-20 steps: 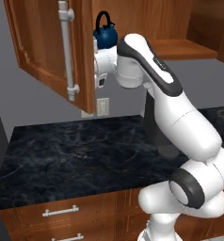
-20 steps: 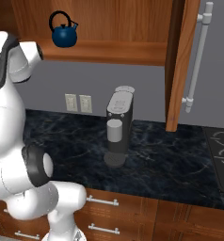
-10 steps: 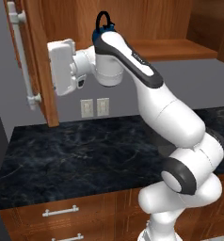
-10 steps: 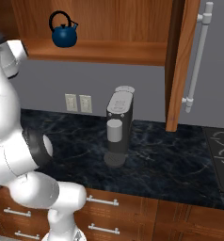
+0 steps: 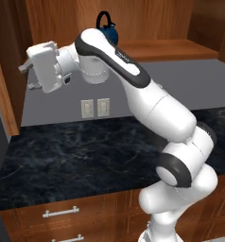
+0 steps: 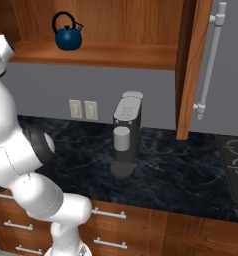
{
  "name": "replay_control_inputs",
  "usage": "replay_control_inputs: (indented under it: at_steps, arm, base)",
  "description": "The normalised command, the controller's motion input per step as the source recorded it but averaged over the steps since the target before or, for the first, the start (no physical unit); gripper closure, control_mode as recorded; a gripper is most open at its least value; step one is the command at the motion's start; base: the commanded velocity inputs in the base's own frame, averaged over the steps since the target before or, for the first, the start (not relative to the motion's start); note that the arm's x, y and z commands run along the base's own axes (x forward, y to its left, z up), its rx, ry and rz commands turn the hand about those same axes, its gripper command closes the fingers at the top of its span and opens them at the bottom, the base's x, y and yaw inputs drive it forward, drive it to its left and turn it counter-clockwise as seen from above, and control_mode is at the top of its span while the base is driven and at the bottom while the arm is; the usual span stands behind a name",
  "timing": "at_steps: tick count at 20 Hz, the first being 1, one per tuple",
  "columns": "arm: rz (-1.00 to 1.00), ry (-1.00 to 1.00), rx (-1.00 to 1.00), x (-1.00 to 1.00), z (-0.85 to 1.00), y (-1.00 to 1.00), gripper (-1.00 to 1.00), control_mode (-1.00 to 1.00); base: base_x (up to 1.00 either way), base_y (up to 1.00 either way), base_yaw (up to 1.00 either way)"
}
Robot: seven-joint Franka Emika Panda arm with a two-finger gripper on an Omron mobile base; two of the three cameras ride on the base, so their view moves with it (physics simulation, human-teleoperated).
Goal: Open the cabinet, pick the kettle from the cabinet, and place it in the sink.
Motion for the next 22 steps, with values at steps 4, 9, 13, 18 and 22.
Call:
replay_control_inputs:
  at_steps: [4,9,13,18,22]
  arm:
    - [0.00,-0.07,0.00,0.00,-0.01,-0.16,-1.00,-1.00]
    - [-0.09,0.00,-0.03,0.00,0.00,-0.39,-1.00,-1.00]
    - [-0.10,-0.14,-0.04,-0.05,0.02,-0.48,-1.00,-1.00]
    - [-0.18,-0.27,-0.08,-0.11,0.06,-0.48,-1.00,-1.00]
    - [-0.25,-0.23,-0.12,-0.09,0.09,-0.44,-1.00,-1.00]
  base:
    - [0.00,0.00,0.00]
    - [0.00,0.00,0.00]
    - [0.00,0.00,0.00]
    - [0.00,0.00,0.00]
    - [0.00,0.00,0.00]
